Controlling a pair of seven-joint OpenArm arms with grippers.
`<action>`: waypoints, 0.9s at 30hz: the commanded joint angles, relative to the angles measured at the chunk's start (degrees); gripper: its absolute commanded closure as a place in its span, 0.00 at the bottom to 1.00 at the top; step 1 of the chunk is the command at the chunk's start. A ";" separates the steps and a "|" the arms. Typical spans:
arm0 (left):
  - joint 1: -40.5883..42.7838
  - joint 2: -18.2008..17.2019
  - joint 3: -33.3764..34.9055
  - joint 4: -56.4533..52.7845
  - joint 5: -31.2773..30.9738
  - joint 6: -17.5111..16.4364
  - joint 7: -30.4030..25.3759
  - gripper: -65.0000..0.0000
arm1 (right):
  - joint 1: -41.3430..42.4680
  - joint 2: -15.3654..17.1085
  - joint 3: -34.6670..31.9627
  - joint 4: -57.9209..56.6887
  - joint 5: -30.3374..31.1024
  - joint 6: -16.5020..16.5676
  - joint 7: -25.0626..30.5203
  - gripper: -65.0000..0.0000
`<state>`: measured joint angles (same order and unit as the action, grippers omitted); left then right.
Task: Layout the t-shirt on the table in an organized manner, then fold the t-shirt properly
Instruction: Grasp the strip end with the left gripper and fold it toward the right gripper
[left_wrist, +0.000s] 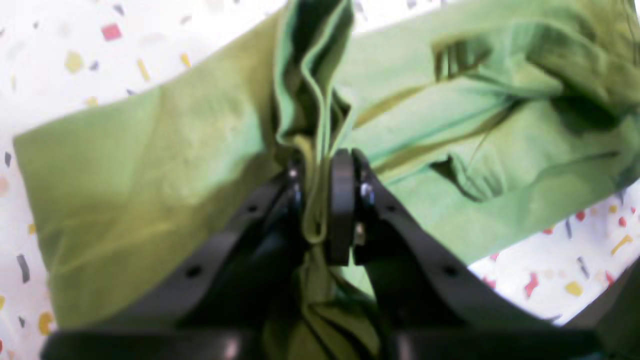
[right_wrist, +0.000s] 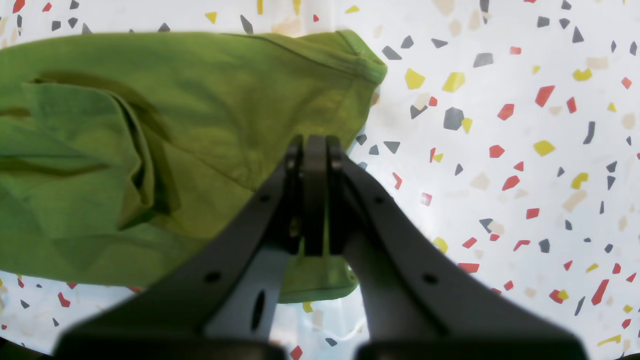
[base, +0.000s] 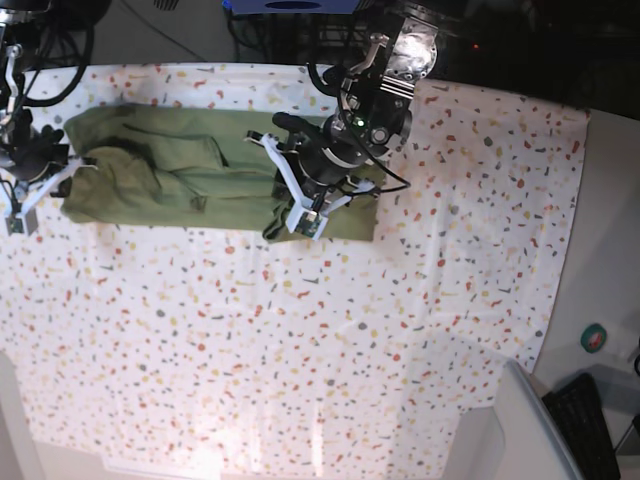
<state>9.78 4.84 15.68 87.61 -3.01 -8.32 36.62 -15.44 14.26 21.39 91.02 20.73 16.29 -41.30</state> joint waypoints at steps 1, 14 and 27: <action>-1.12 0.83 0.27 0.96 -0.47 -0.25 -1.24 1.00 | 0.37 0.90 0.46 0.98 0.41 -0.07 1.17 1.00; -2.26 1.62 0.80 -2.91 -0.64 -0.25 -1.06 1.00 | 0.45 0.90 0.46 0.89 0.41 -0.07 1.17 1.00; -2.35 1.62 0.89 -3.09 -0.64 -0.25 -0.89 1.00 | 0.98 0.90 0.46 0.89 0.41 -0.07 1.17 1.00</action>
<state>7.97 5.72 16.23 83.61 -3.20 -8.34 36.67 -14.94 14.26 21.39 91.02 20.75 16.29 -41.12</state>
